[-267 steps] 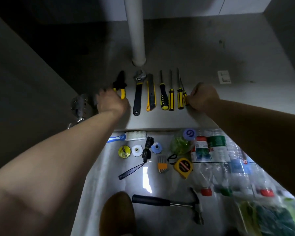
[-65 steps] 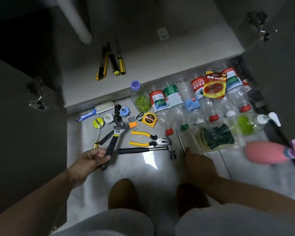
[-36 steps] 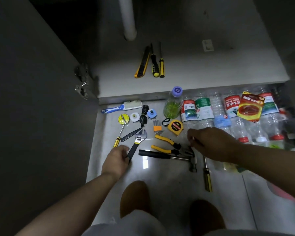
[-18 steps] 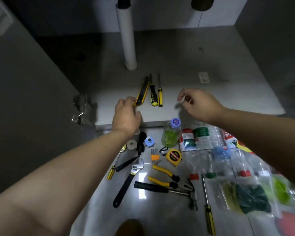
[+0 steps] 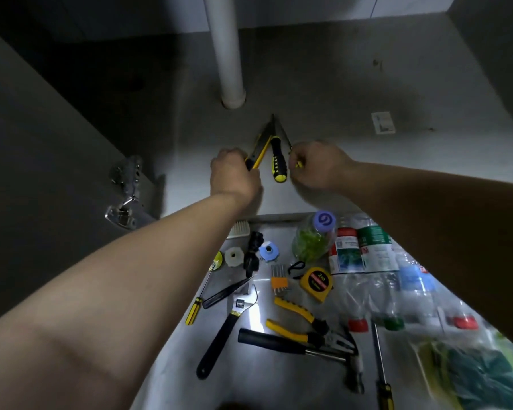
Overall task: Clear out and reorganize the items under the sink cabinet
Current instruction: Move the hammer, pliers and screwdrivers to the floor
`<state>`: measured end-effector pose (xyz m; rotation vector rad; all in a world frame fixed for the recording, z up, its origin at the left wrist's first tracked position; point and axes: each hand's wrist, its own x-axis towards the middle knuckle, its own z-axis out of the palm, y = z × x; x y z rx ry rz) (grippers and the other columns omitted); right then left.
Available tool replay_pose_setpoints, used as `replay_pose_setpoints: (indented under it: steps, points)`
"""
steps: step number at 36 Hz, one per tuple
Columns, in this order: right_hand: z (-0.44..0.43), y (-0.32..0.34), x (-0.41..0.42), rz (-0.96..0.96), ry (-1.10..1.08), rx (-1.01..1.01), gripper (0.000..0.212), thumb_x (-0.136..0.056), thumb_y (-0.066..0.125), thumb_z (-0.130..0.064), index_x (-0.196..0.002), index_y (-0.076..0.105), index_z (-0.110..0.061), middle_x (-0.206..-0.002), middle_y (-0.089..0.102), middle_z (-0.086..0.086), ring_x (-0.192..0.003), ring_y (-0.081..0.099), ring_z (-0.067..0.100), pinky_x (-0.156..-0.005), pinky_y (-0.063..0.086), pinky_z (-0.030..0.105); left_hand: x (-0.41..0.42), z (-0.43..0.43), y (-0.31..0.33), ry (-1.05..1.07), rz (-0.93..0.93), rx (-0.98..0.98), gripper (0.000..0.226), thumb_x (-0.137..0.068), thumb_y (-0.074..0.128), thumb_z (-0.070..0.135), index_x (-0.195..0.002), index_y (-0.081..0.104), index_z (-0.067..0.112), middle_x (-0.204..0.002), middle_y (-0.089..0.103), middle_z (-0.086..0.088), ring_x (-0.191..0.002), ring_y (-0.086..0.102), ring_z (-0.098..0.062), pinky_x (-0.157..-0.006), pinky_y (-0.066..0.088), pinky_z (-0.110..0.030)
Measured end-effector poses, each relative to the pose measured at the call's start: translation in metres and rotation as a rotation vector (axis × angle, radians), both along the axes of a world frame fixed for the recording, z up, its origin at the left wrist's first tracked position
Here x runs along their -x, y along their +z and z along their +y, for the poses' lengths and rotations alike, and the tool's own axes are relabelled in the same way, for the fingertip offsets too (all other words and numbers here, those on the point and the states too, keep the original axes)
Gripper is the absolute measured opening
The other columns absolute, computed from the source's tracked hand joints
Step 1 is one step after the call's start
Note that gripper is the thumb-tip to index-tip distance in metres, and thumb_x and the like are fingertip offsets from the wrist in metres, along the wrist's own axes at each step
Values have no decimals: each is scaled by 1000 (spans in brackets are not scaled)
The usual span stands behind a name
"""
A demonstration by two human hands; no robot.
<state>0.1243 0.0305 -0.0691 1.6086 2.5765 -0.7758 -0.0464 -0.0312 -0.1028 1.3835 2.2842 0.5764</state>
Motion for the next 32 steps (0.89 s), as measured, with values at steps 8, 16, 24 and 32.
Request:
replay_pose_setpoints:
  steps: [8, 16, 24, 32]
  points:
    - [-4, 22, -27, -38, -84, 1, 14, -90, 60, -12, -96, 70, -19, -107, 70, 5, -101, 63, 26, -90, 53, 36, -2, -55, 1, 77, -213, -225, 29, -89, 68, 15, -118, 67, 13, -117, 58, -8, -112, 57, -28, -102, 47, -38]
    - [-70, 81, -51, 333, 133, -121, 20, -86, 56, -11, -95, 56, -28, -96, 61, 2, -85, 57, 22, -75, 47, 36, -10, -170, -11, 47, -238, -364, 33, -90, 67, 10, -114, 58, 32, -108, 50, 10, -103, 56, -17, -95, 51, -39]
    - [-186, 41, -74, 327, 322, 290, 31, -90, 63, -15, -105, 37, -26, -78, 58, 4, -63, 57, 18, -55, 50, 38, -1, -274, -53, 26, -138, -61, 29, -86, 68, 5, -102, 58, 27, -102, 52, 7, -100, 56, -27, -90, 49, -43]
    - [-237, -25, -100, -244, 555, 357, 44, -94, 58, -26, -136, 44, -27, -119, 60, 0, -98, 64, 25, -84, 55, 41, 10, -311, -77, 7, -41, 167, 34, -85, 71, -1, -117, 69, 11, -115, 61, -9, -111, 54, -31, -95, 45, -37]
